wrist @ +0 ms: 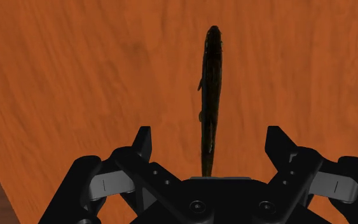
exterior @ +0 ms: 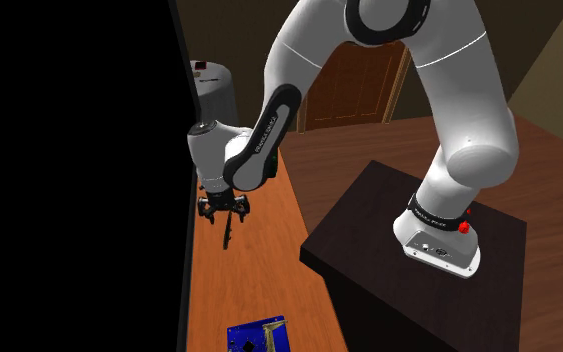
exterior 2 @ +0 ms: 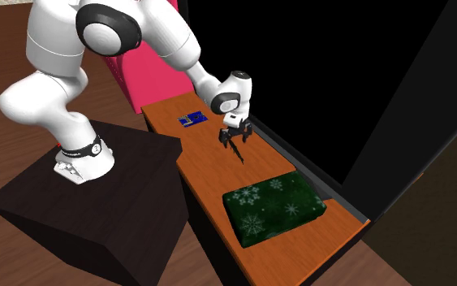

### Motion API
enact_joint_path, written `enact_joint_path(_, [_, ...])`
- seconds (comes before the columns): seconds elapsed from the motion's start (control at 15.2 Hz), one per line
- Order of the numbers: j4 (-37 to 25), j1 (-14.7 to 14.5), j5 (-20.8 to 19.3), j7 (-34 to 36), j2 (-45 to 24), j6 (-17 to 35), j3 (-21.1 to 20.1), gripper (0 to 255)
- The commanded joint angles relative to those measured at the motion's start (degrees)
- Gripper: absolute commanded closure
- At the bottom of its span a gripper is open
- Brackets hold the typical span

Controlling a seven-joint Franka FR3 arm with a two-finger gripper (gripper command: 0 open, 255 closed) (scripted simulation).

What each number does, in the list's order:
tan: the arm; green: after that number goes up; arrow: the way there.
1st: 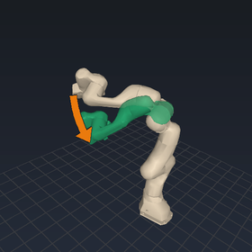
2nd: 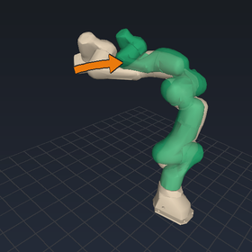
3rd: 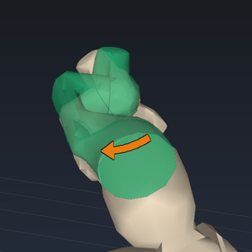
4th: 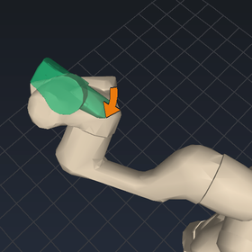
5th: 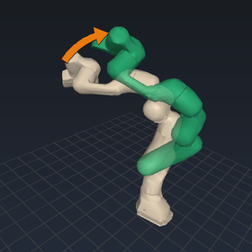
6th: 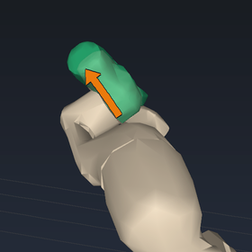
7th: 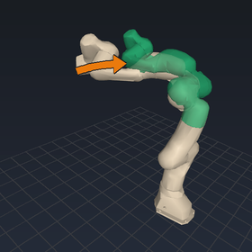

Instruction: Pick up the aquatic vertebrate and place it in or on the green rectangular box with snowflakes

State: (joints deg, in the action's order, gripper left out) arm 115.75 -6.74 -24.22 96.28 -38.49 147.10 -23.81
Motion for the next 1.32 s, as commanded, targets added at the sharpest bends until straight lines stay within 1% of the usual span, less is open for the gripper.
enact_joint_path(0.0, [-1.06,-0.78,-0.69,0.64,-1.77,1.14,0.83,0])
enact_joint_path(0.26, [-2.22,-2.1,-2.05,1.55,-4.84,3.15,2.46,0])
enact_joint_path(0.79, [-2.22,-2.11,-2.04,1.55,-4.83,3.15,2.46,0])
enact_joint_path(0.86, [-2.22,-2.11,-2.04,1.55,-4.83,3.15,2.46,255])
enact_joint_path(1.25, [-2.21,-2.1,-2.04,1.54,-4.82,3.14,2.46,255])
